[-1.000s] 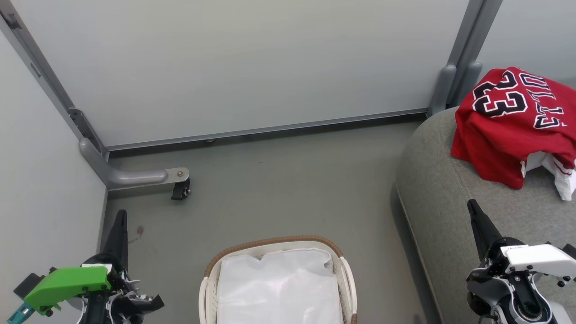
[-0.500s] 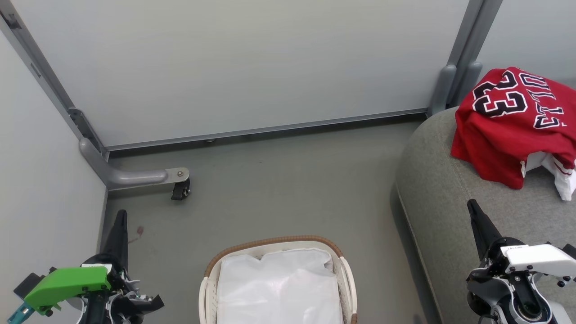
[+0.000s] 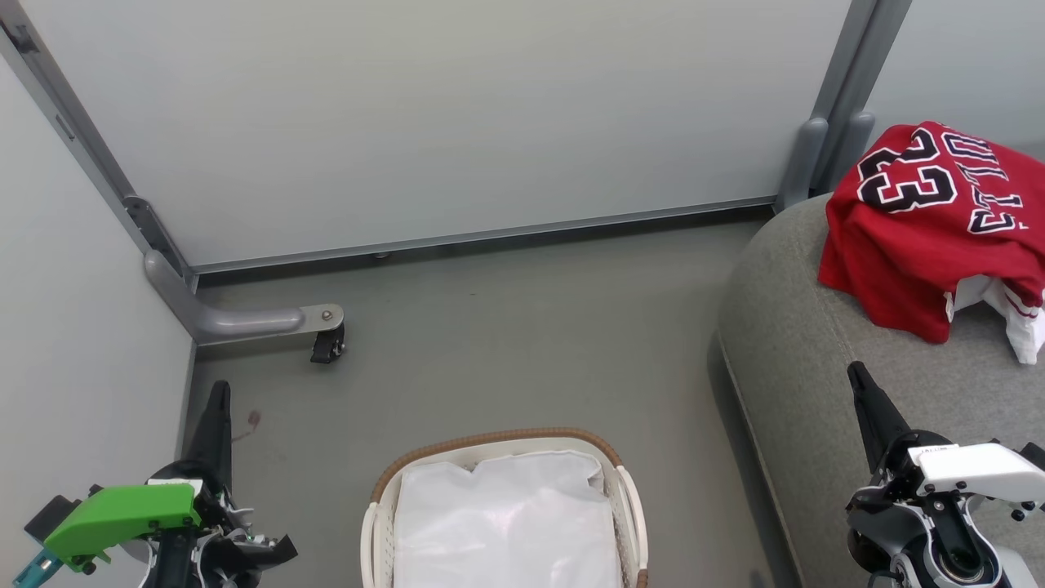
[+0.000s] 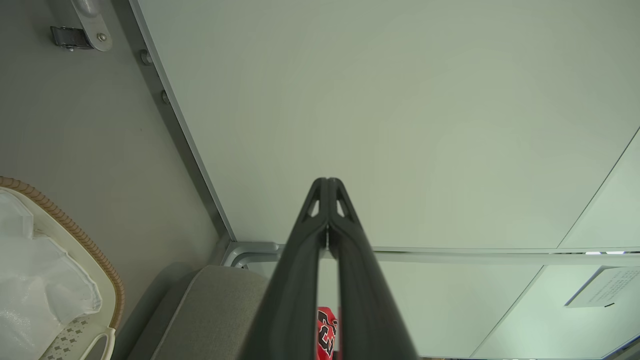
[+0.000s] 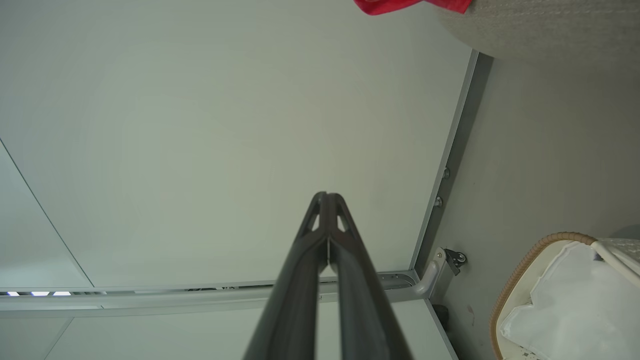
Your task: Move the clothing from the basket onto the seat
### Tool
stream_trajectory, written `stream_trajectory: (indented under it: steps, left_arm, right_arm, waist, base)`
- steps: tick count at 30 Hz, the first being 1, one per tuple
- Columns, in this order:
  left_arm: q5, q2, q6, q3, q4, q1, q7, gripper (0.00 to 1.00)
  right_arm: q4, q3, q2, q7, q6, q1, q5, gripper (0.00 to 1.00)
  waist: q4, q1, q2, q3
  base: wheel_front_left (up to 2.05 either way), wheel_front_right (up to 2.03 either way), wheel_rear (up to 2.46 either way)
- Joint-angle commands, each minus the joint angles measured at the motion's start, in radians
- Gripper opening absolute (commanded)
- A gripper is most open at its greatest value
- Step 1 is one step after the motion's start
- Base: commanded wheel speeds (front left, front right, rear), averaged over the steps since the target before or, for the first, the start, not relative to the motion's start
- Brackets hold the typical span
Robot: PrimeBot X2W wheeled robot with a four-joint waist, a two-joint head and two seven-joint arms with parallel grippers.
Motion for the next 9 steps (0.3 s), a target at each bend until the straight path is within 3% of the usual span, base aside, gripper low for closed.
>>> stream_trajectory:
  steps: [1, 9]
  left_arm:
    - [0.003, 0.002, -0.003, 0.004, -0.001, -0.011, 0.000, 0.00]
    - [0.003, 0.002, -0.003, 0.004, -0.001, -0.011, 0.001, 0.00]
  right_arm:
    - [-0.004, -0.002, -0.006, 0.003, 0.000, 0.010, 0.003, 0.00]
    - [-0.004, -0.002, -0.006, 0.003, 0.000, 0.010, 0.003, 0.00]
  waist:
    - [0.000, 0.0000, 0.0000, 0.000]
    - [0.000, 0.0000, 0.0000, 0.000]
  base:
    - [0.00, 0.00, 0.00]
    - [0.00, 0.00, 0.00]
